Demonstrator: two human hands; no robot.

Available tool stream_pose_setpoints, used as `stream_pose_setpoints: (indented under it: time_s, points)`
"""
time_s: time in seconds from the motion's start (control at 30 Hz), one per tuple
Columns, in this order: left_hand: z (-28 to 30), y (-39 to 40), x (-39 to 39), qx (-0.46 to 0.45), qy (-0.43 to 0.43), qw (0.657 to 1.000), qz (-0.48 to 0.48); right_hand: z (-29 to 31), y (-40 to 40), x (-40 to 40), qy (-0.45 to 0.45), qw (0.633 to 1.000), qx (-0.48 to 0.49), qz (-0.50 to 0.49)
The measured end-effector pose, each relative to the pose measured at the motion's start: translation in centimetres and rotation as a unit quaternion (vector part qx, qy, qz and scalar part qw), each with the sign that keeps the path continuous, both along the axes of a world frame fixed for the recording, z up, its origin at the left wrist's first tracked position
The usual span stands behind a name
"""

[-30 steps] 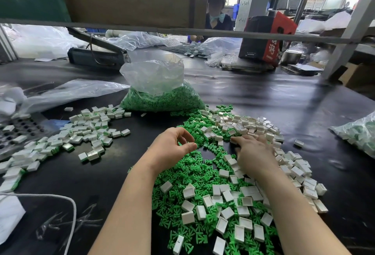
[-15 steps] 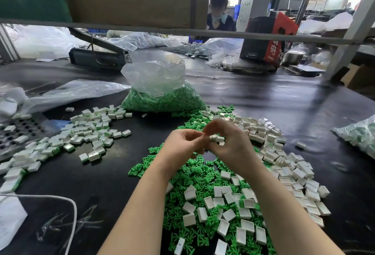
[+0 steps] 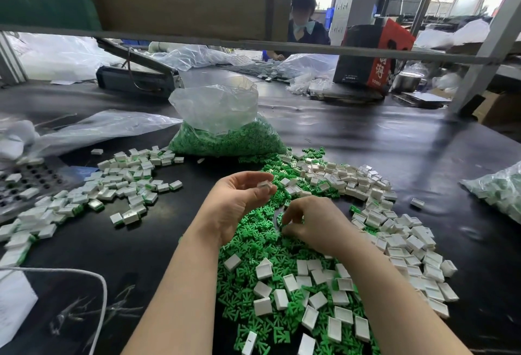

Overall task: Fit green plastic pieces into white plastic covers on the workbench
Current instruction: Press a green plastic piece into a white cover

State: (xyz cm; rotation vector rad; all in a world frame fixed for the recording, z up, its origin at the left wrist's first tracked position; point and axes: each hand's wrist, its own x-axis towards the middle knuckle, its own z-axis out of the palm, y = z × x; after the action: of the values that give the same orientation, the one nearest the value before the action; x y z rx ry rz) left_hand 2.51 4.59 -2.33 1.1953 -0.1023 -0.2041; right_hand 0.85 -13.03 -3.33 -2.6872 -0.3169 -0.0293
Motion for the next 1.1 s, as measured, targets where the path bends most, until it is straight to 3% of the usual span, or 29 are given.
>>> stream_pose_setpoints:
  time_s: [0.1,0.17,0.3,0.43,0.87,1.1]
  points:
    - [0.1,0.1,-0.1,0.030,-0.005,1.000,-0.005,-0.4,-0.3,0.0,-0.013,0.997,0.072,-0.024]
    - [0.1,0.2,-0.2,0.041,-0.010,0.999,-0.010,0.0,-0.3,-0.1,-0.026,0.983,0.175,-0.043]
    - [0.2,0.1,-0.2,0.047,-0.005,0.999,-0.011,0.9,-0.1,-0.5,-0.042,0.901,0.429,-0.057]
    - [0.1,-0.3,-0.2,0.063,-0.004,0.998,-0.016,1.4,0.1,-0.8,-0.013,0.835,0.550,-0.026]
    - [0.2,-0.7,-0.1,-0.001,-0.021,1.000,-0.013,1.8,0.2,-0.8,-0.001,0.816,0.577,-0.032]
    - [0.2,-0.8,-0.2,0.047,-0.024,0.998,-0.019,1.7,0.2,-0.9,-0.009,0.848,0.530,0.007]
